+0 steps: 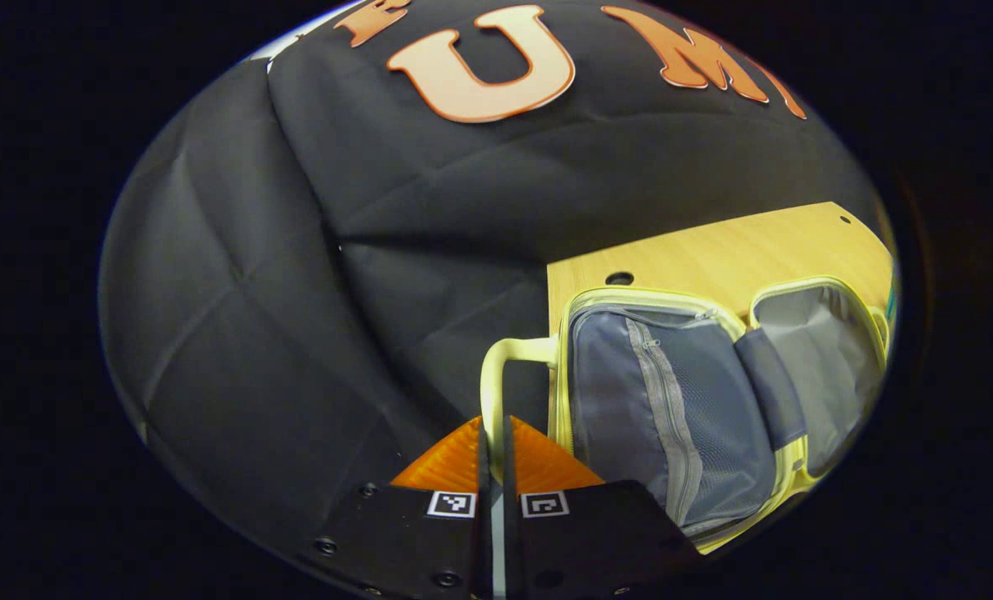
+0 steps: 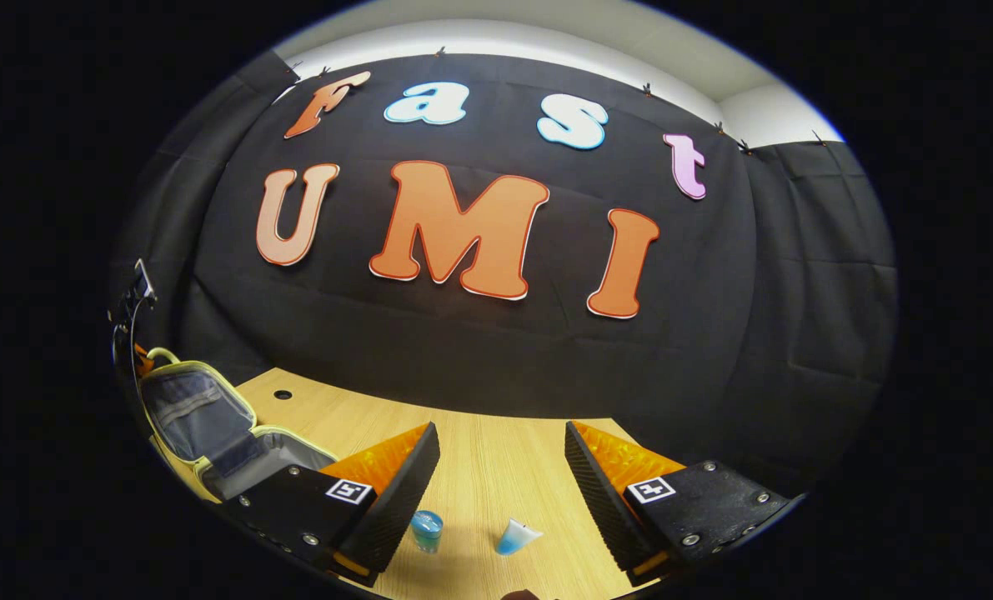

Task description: First open the suitcase, pack the skin care products into it, and then close the suitcase.

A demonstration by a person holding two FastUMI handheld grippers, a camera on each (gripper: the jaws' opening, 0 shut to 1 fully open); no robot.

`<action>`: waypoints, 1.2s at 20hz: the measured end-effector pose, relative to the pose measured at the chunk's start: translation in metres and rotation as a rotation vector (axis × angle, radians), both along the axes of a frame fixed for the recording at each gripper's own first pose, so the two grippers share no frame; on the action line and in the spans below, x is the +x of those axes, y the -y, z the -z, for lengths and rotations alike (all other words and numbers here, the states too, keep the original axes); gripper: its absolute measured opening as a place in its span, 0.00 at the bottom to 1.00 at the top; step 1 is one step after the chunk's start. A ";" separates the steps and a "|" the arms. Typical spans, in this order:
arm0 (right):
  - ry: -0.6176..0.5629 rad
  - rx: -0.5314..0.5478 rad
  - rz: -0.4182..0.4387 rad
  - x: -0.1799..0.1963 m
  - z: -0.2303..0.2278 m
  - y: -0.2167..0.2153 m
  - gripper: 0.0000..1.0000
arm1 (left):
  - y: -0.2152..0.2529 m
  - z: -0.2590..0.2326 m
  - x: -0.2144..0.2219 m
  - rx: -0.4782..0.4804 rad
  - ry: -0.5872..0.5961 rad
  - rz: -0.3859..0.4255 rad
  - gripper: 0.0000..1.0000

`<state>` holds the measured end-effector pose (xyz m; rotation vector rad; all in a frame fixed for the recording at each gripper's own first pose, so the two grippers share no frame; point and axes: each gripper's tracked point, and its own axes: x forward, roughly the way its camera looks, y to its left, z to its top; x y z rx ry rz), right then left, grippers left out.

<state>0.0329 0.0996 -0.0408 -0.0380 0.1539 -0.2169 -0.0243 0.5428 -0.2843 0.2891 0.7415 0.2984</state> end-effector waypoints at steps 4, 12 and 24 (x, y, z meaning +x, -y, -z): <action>-0.018 0.012 0.011 0.000 0.004 0.003 0.95 | -0.007 0.024 -0.007 -0.005 -0.031 -0.017 0.06; -0.027 0.028 -0.031 0.007 0.011 0.003 0.95 | 0.037 -0.026 0.014 0.064 0.108 0.002 0.63; -0.052 0.067 -0.156 0.004 0.045 0.031 0.96 | 0.291 -0.137 0.047 -0.088 0.397 0.248 0.98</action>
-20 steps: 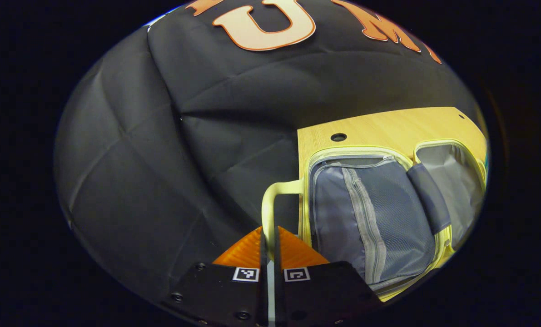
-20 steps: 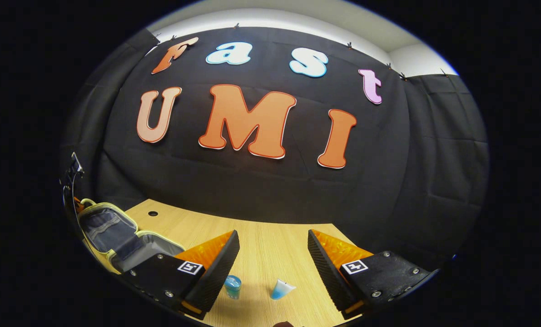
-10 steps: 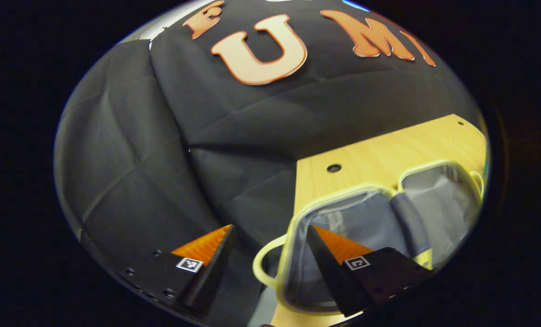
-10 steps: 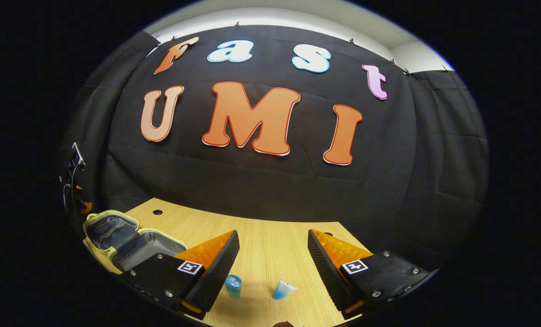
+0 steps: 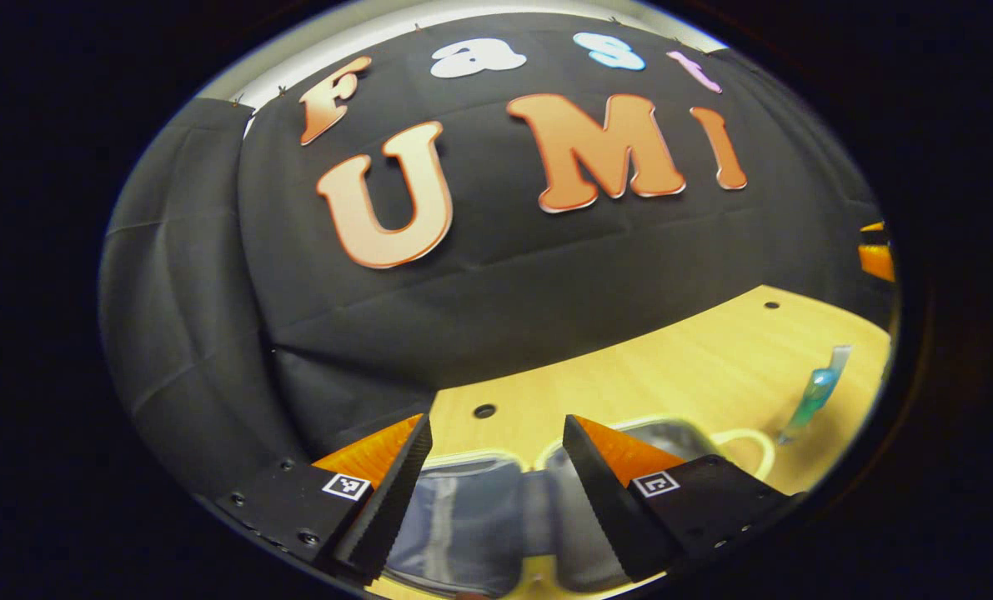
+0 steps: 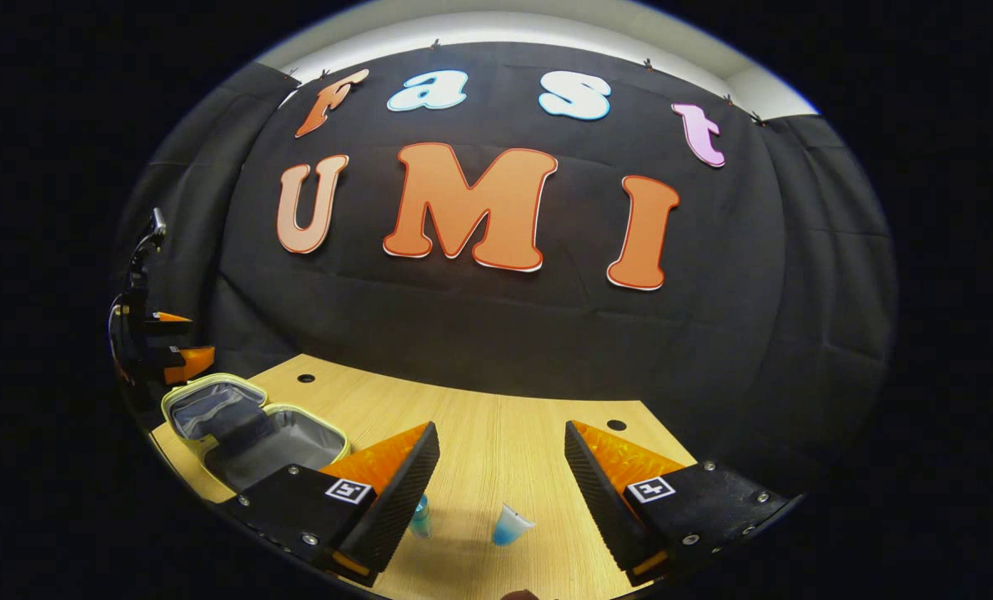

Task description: First open the suitcase, pack the skin care products into it, and then close the suitcase.

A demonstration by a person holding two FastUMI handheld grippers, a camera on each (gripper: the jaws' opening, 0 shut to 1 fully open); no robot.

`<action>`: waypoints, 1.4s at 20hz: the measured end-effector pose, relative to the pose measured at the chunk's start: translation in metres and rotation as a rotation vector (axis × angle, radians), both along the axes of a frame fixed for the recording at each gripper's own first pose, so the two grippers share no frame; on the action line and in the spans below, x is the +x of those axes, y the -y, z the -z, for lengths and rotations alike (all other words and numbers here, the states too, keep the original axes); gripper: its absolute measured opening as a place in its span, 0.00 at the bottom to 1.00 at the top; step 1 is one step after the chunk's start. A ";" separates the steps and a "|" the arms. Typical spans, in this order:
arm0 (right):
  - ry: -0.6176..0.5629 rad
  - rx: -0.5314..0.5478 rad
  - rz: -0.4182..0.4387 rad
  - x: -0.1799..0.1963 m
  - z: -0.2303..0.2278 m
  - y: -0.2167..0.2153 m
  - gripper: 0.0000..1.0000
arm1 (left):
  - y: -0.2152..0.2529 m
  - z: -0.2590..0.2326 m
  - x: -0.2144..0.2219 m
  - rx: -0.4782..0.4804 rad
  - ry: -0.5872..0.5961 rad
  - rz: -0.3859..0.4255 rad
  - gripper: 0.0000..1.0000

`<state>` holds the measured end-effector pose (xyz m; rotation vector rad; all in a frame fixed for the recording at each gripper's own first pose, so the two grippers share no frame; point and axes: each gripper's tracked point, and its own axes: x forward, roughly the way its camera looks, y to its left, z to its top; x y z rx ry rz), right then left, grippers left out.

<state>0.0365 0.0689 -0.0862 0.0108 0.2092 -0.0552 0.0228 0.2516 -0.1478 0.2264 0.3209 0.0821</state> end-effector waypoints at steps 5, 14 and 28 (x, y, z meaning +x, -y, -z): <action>-0.045 0.017 -0.082 -0.007 0.031 0.008 0.96 | 0.117 0.009 -0.011 -0.096 0.003 0.118 0.98; -0.145 0.051 -0.193 -0.008 0.096 0.020 0.96 | 0.263 0.063 -0.037 -0.133 -0.095 0.283 0.98; -0.251 0.028 -0.273 0.004 0.200 0.028 0.96 | 0.354 0.196 -0.009 -0.245 -0.253 0.354 0.94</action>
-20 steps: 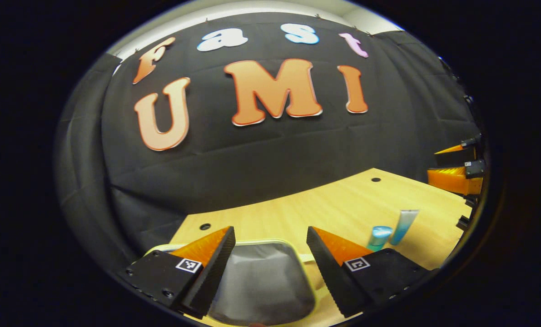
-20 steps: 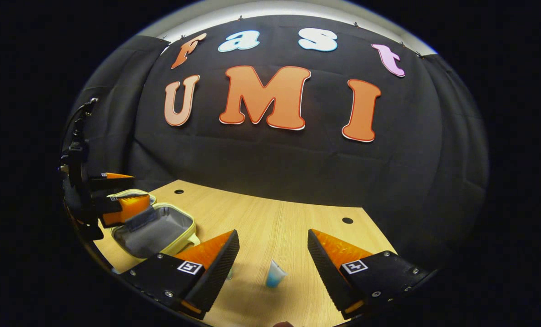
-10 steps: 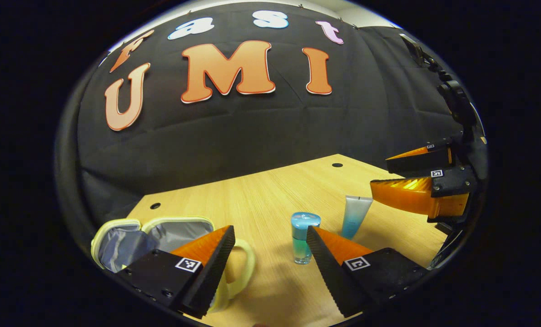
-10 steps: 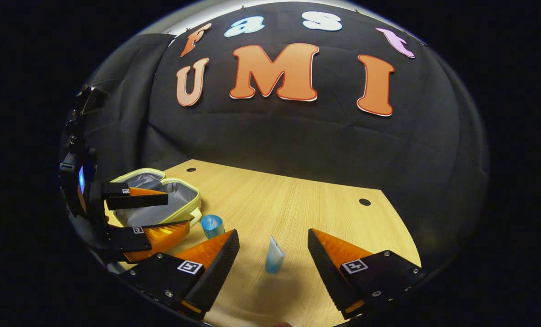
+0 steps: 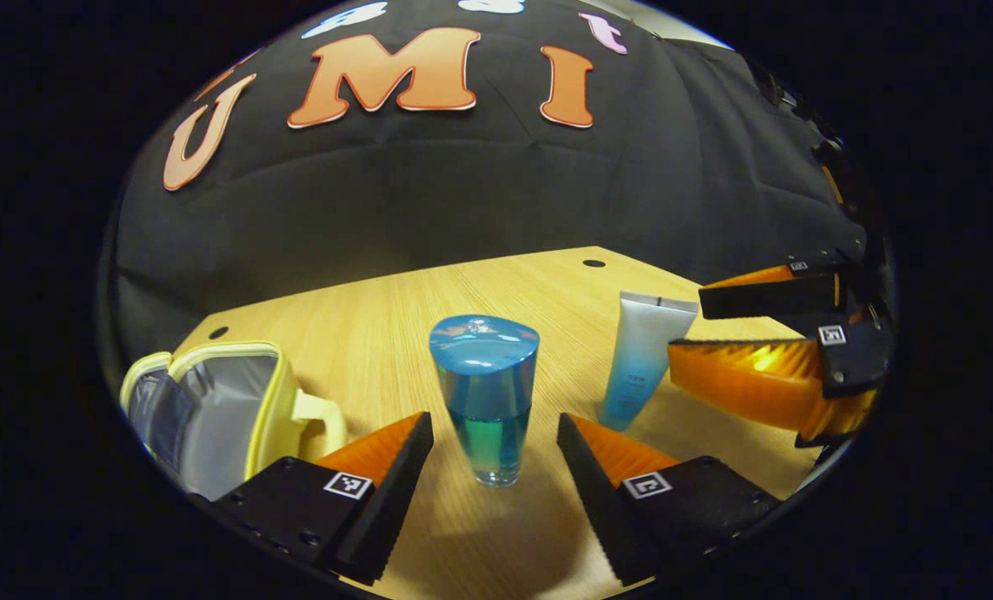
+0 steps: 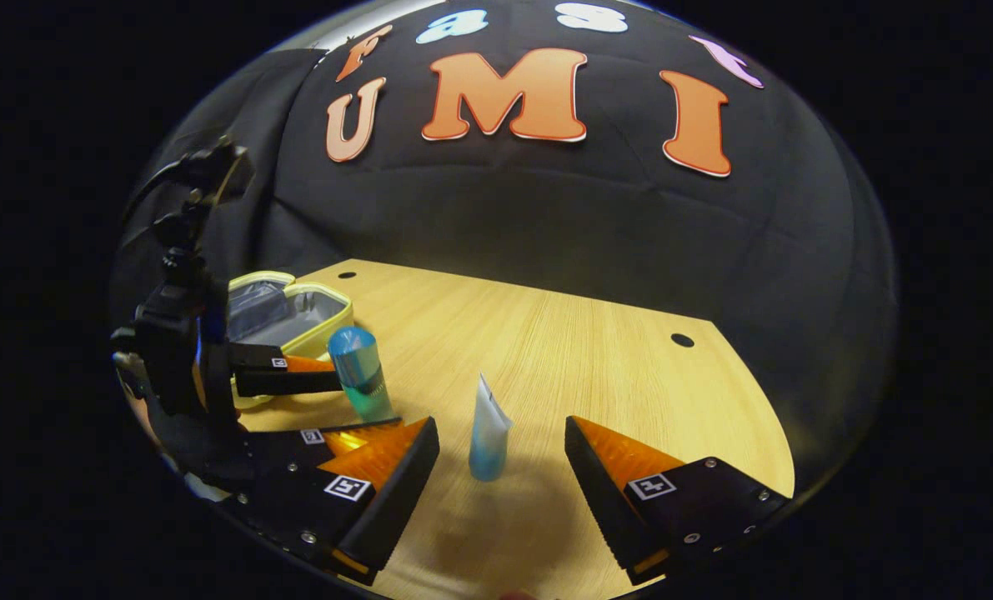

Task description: First open the suitcase, pack the skin care products into it, and then close the suitcase.

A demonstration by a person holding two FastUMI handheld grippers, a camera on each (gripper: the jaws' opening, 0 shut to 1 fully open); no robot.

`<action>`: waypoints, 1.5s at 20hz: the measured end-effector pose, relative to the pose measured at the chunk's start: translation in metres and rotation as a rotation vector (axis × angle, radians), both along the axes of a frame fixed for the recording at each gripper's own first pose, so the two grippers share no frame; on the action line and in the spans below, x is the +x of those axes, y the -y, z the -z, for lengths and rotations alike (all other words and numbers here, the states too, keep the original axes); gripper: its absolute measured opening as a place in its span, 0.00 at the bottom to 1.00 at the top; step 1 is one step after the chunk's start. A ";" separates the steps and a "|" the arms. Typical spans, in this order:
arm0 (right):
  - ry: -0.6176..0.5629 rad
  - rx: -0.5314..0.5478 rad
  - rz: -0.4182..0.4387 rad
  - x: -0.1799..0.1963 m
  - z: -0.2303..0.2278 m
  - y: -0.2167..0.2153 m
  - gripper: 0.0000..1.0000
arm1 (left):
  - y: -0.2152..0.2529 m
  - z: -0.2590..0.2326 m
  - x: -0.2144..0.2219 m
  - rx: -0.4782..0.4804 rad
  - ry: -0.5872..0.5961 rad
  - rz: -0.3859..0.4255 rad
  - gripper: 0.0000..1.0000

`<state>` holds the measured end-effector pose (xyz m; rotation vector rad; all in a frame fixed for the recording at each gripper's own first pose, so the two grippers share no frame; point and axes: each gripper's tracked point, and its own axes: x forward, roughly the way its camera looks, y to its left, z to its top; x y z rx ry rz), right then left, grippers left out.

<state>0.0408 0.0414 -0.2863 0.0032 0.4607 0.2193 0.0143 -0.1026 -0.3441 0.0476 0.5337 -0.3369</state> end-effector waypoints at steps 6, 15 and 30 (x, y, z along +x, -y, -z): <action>-0.042 0.033 -0.013 0.012 0.032 -0.006 0.96 | 0.003 0.004 0.016 -0.015 0.035 0.032 0.46; -0.084 0.081 -0.023 0.033 0.064 -0.026 0.60 | -0.011 -0.034 0.013 -0.032 0.109 0.005 0.42; 0.015 0.103 -0.096 0.015 -0.111 -0.068 0.39 | -0.136 -0.194 0.013 -0.028 0.186 -0.145 0.42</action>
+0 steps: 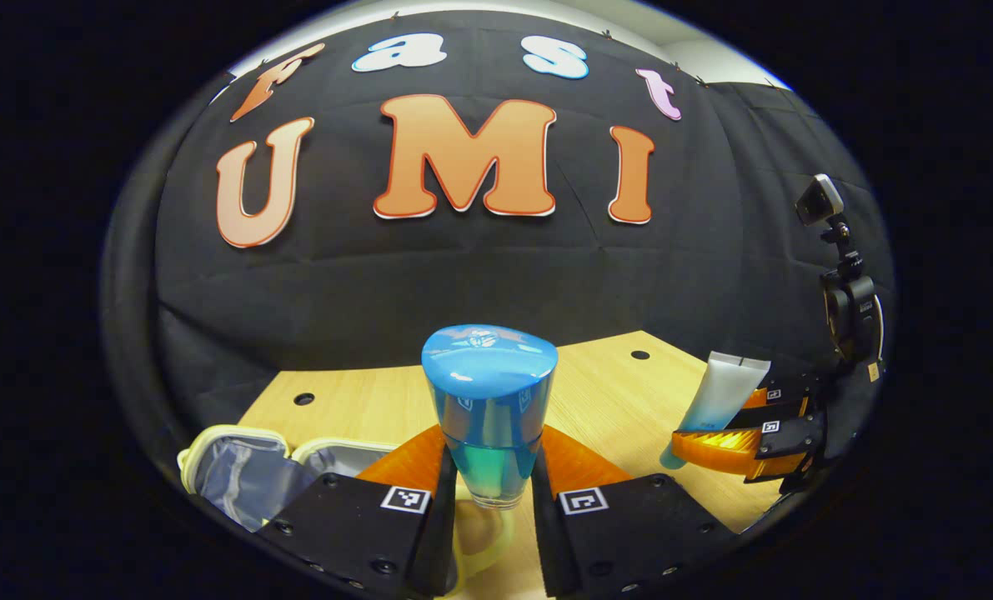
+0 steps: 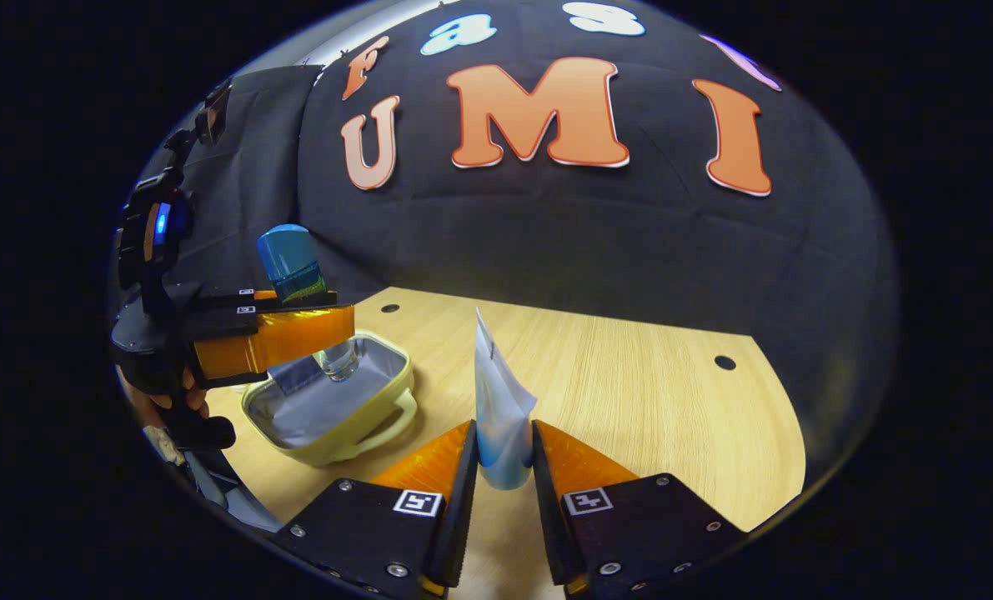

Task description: First open the suitcase, pack the skin care products into it, and then close the suitcase.

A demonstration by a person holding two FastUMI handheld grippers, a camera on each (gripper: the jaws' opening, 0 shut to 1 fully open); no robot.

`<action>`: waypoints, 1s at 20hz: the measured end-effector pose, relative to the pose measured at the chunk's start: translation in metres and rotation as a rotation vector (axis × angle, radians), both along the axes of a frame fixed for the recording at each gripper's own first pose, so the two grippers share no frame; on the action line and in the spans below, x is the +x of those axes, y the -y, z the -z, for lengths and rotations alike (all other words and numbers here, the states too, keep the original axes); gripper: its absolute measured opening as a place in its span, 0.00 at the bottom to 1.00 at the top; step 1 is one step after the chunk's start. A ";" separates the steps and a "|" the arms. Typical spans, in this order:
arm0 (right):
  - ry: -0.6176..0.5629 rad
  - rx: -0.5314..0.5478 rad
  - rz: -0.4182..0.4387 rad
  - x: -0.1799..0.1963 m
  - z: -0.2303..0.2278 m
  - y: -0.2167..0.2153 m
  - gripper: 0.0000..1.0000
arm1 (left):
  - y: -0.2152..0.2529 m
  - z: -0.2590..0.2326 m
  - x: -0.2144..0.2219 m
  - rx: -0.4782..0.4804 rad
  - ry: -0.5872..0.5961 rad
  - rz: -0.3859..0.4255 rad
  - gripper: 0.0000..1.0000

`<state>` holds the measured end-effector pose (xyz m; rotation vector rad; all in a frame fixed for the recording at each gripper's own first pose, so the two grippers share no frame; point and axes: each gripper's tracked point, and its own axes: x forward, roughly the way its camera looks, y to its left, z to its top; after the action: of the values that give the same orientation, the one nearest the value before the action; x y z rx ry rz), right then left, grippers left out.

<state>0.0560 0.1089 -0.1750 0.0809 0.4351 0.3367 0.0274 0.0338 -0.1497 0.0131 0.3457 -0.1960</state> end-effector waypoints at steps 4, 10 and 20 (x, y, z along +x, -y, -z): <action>0.049 -0.001 -0.025 -0.001 -0.032 -0.029 0.39 | -0.041 -0.017 -0.004 0.012 0.018 -0.021 0.41; 0.061 0.009 -0.076 -0.001 -0.046 -0.089 0.39 | -0.101 -0.012 -0.009 0.036 -0.008 -0.043 0.41; 0.005 0.031 -0.074 0.008 -0.028 -0.163 0.39 | -0.161 0.091 -0.012 0.055 -0.279 -0.004 0.42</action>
<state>0.0645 0.2722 -0.1467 0.0944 0.4283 0.4160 0.0155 0.1949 -0.2410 0.0401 0.6297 -0.1848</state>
